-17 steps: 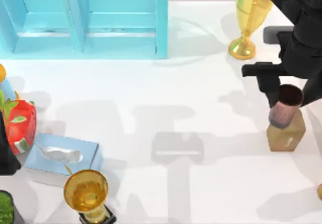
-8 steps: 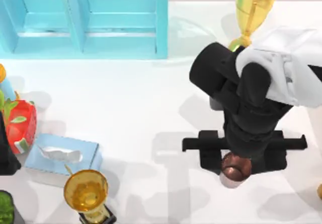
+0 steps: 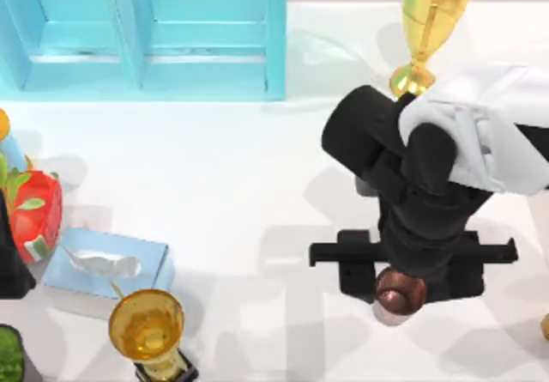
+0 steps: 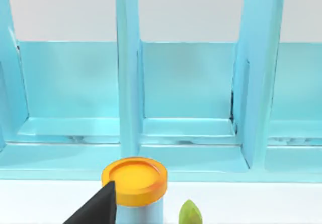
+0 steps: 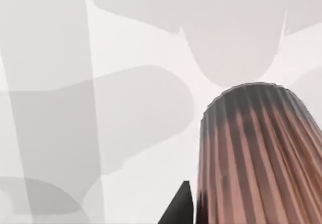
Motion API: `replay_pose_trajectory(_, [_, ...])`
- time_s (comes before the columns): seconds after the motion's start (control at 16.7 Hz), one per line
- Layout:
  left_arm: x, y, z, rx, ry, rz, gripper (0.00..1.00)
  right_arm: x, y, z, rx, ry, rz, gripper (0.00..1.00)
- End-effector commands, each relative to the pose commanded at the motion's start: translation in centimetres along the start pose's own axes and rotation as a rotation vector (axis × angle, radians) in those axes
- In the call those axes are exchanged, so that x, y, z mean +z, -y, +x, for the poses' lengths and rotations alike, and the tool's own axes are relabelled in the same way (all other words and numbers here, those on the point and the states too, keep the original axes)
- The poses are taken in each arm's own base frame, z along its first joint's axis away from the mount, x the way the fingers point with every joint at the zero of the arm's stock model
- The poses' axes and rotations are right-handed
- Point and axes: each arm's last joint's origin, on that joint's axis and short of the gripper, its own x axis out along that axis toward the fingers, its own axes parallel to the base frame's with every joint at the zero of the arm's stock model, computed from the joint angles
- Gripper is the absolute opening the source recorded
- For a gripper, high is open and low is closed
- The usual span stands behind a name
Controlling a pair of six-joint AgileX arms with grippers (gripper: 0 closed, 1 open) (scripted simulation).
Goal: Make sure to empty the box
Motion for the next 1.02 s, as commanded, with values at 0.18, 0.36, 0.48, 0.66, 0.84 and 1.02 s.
replay_pose_trajectory(0.18, [0.0,0.0,0.0,0.000,0.000,0.000,1.00,-0.1,0.0,2.0,0.003,0.004,-0.002,0.00])
replay_pose_trajectory(0.36, [0.0,0.0,0.0,0.000,0.000,0.000,1.00,-0.2,0.0,2.9,0.004,0.005,-0.003,0.00])
replay_pose_trajectory(0.48, [0.0,0.0,0.0,0.000,0.000,0.000,1.00,-0.2,0.0,2.9,0.004,0.005,-0.003,0.00])
replay_pose_trajectory(0.66, [0.0,0.0,0.0,0.000,0.000,0.000,1.00,-0.2,0.0,2.9,0.004,0.005,-0.003,0.15])
replay_pose_trajectory(0.84, [0.0,0.0,0.0,0.000,0.000,0.000,1.00,-0.2,0.0,2.9,0.004,0.005,-0.003,0.38])
replay_pose_trajectory(1.02, [0.0,0.0,0.0,0.000,0.000,0.000,1.00,-0.2,0.0,2.9,0.004,0.005,-0.003,0.60])
